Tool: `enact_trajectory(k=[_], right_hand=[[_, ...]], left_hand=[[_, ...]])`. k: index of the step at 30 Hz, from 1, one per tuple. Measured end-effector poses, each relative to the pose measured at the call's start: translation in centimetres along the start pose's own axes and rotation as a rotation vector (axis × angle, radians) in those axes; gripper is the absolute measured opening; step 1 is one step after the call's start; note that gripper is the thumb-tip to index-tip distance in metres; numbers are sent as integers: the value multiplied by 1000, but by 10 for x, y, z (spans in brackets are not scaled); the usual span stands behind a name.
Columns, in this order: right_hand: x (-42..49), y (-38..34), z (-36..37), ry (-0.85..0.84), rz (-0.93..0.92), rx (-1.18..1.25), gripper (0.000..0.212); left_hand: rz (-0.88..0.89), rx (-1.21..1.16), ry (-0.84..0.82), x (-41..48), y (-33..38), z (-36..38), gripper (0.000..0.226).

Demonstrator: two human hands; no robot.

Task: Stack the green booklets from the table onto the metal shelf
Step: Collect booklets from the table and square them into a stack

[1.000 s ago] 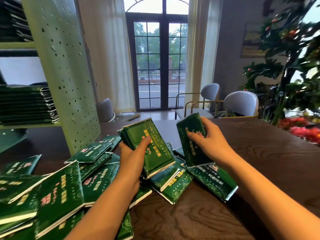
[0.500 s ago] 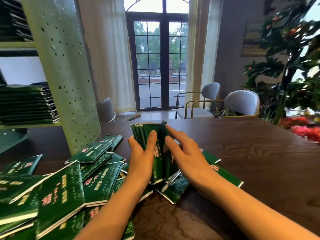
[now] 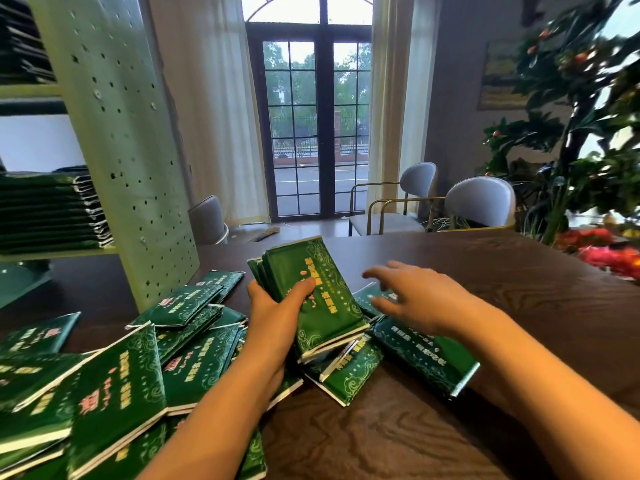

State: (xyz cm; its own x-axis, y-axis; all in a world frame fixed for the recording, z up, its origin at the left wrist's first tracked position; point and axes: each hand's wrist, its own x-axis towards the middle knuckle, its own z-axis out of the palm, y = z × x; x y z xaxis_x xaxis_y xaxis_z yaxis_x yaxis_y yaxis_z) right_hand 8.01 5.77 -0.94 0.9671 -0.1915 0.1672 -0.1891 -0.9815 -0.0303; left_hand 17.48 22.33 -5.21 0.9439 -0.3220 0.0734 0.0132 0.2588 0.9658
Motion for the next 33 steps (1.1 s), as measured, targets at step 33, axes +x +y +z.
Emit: enact_trajectory(k=[33], right_hand=[[-2, -58, -2, 424, 6, 1359, 24]], left_hand=[[131, 219, -76, -26, 13, 18, 77]])
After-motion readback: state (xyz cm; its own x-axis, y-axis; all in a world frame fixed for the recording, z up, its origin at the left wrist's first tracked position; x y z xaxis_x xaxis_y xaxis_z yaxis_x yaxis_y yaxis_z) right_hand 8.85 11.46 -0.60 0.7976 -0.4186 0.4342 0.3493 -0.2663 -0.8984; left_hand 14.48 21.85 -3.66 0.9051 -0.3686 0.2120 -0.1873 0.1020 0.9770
